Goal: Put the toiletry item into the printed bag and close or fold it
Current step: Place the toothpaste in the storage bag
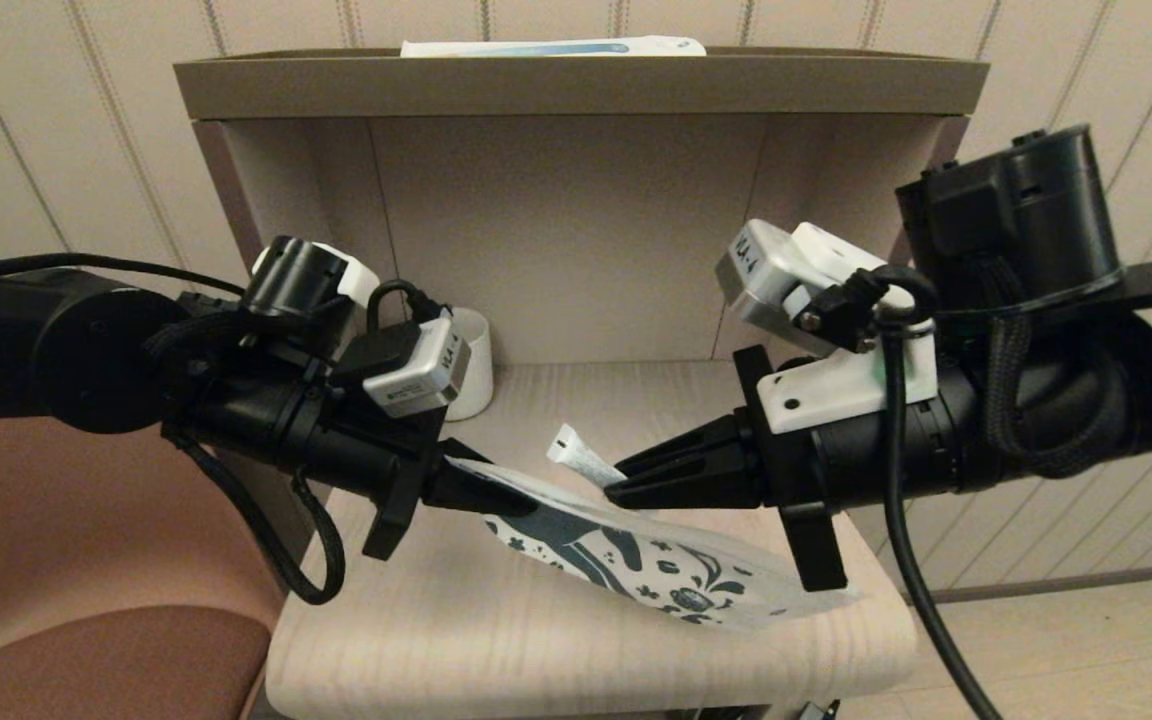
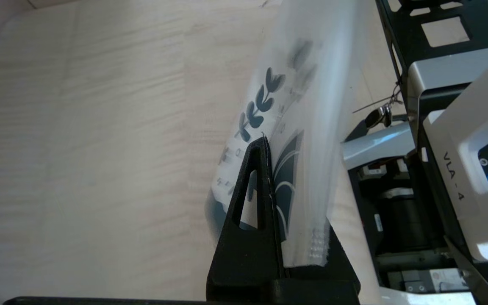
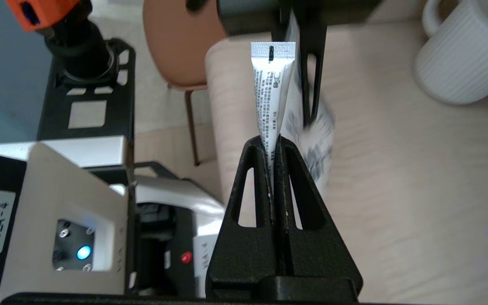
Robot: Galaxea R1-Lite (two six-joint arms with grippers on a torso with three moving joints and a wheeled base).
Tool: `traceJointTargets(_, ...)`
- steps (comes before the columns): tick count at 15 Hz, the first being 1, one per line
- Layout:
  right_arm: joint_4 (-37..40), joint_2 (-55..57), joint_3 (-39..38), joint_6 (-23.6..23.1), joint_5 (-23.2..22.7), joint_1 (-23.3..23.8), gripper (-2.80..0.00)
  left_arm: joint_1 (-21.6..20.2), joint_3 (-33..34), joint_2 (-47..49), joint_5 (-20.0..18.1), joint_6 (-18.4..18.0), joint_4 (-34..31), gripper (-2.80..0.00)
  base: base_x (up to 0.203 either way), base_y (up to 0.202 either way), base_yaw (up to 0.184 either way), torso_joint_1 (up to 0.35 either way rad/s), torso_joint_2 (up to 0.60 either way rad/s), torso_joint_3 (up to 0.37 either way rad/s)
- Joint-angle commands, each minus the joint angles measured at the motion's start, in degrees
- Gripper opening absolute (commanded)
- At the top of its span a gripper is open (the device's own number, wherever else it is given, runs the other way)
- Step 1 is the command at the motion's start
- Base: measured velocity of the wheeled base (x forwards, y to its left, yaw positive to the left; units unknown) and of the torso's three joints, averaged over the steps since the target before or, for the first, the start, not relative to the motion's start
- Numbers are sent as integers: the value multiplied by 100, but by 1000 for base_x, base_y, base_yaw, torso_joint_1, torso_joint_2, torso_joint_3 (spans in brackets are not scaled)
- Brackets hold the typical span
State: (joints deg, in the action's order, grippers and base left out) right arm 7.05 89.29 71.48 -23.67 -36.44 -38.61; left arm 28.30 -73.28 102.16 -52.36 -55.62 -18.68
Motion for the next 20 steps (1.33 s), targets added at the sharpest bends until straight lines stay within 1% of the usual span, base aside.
traceJointTargets(1,-124,-52,-7,-7,-42,-23,-280,61,-104,211,-22,-12,-9,-280,0,0,0,0,0,0)
traceJointTargets(6,-257,49,-55,3,-56,-51,-280,71,-222,313,-20,-11,-22,-280,0,0,0,0,0,0)
traceJointTargets(9,-334,272,-25,18,-175,-1,-280,71,-222,287,-28,-2,-22,-280,0,0,0,0,0,0)
traceJointTargets(12,-336,355,-55,21,-200,14,-280,65,-210,267,-37,-11,-31,-280,0,0,0,0,0,0)
traceJointTargets(20,-433,442,208,38,-188,20,-280,71,-187,234,-46,-11,-31,-280,0,0,0,0,0,0)
